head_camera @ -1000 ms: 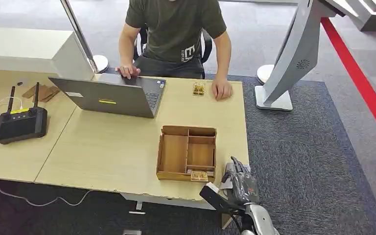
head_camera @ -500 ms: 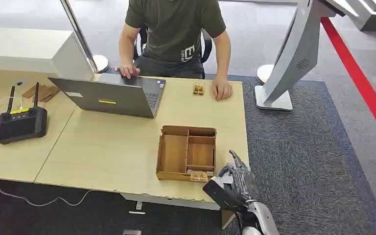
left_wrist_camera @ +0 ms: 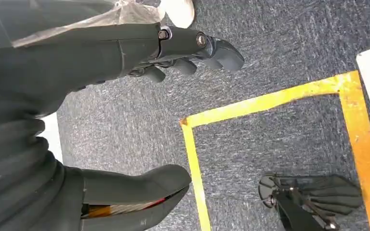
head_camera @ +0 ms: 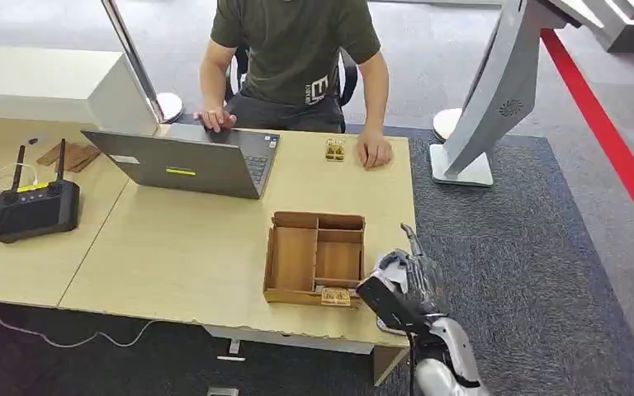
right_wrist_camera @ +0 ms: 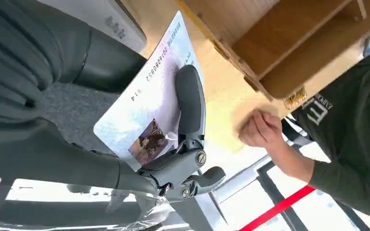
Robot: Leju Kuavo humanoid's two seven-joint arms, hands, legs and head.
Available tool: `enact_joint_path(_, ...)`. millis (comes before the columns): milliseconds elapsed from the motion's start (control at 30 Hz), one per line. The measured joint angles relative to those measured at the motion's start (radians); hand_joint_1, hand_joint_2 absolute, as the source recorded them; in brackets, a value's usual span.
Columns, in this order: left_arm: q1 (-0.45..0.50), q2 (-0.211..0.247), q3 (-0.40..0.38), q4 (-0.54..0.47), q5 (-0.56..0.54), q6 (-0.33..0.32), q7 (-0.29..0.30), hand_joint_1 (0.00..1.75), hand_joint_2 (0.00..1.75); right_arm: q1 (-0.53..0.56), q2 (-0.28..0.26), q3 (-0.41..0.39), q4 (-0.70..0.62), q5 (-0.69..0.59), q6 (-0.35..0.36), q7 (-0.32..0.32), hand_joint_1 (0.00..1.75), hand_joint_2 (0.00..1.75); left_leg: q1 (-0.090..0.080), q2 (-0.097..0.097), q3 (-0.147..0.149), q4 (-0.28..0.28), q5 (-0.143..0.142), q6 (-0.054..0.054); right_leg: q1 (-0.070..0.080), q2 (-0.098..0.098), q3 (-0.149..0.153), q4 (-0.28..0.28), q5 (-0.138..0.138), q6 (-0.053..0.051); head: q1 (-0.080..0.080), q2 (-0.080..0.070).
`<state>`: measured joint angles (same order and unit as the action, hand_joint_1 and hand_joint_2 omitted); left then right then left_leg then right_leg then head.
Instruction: Pass the card to the sensor for recognition and then transmit it.
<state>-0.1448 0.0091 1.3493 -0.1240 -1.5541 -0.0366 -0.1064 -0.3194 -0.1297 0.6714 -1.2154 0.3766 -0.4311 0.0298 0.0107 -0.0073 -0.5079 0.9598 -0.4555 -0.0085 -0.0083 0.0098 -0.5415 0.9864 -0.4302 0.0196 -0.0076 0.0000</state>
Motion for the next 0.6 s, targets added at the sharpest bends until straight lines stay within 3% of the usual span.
enact_joint_path(167,0.0,0.0,-0.006,0.0,0.0,-0.006,-0.011,0.0,1.75,-0.122,0.01,-0.003,0.067,-0.007,0.005,0.012,1.75,1.75,0.0,0.0,-0.001,0.0,0.002,0.0,0.0,0.0,-0.001,0.0,0.002,0.0,0.0,0.0)
enact_joint_path(367,-0.016,0.0,-0.034,0.0,0.0,-0.029,-0.005,0.0,1.75,-0.316,0.067,0.007,0.184,0.032,0.079,0.064,1.75,1.75,0.0,-0.001,-0.004,0.0,0.004,0.0,0.0,0.0,-0.003,0.001,0.003,-0.001,0.0,0.0)
enact_joint_path(600,-0.043,0.0,-0.094,0.0,0.0,-0.049,0.022,0.0,1.75,-0.464,0.118,0.043,0.275,0.129,0.129,0.21,1.75,1.75,0.0,-0.001,-0.004,0.0,0.005,-0.001,0.0,0.0,-0.004,0.001,0.004,-0.001,0.0,0.0)
